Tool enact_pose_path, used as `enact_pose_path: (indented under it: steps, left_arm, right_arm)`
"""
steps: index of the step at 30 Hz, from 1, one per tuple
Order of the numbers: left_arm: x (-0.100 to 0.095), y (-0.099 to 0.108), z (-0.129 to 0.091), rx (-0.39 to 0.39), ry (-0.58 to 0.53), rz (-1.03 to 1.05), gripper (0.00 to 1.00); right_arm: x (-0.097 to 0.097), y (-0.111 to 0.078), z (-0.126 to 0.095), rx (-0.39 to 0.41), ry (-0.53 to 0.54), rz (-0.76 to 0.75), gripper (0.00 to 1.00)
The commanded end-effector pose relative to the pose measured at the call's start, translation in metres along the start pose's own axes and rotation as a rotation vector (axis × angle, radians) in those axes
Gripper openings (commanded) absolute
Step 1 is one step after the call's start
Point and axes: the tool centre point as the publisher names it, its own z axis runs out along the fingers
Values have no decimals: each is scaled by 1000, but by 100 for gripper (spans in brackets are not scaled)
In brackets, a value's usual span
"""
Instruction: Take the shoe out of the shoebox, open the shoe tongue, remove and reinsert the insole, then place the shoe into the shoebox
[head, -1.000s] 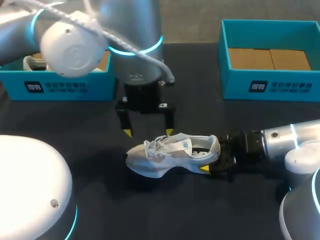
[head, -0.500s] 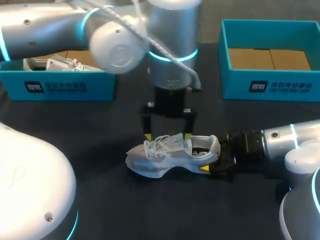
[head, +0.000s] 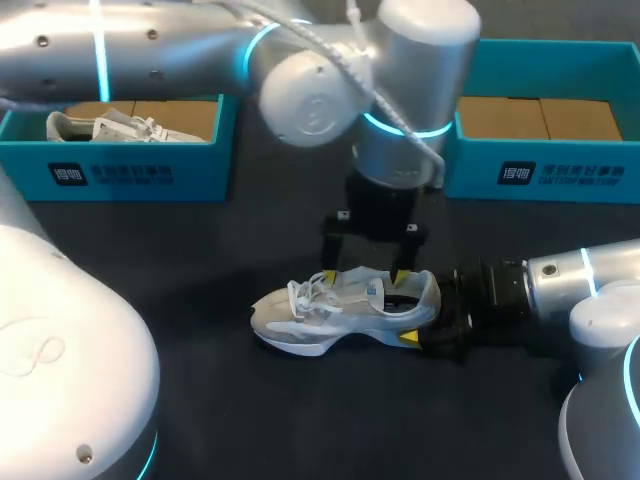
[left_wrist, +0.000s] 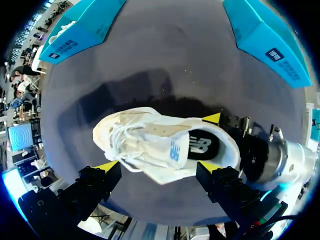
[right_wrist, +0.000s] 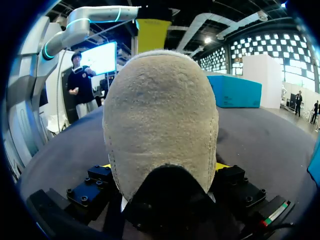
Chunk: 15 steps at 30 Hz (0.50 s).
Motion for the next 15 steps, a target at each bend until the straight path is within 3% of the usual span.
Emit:
enact_pose_path:
  steps: [1, 15]
  left_arm:
    - [18, -1, 11, -4, -138, -11, 100]
    - [23, -2, 35, -21, -246, -50, 100]
  right_arm:
    - [1, 0, 2, 4, 0, 1, 0]
    - [1, 0, 2, 4, 0, 1, 0]
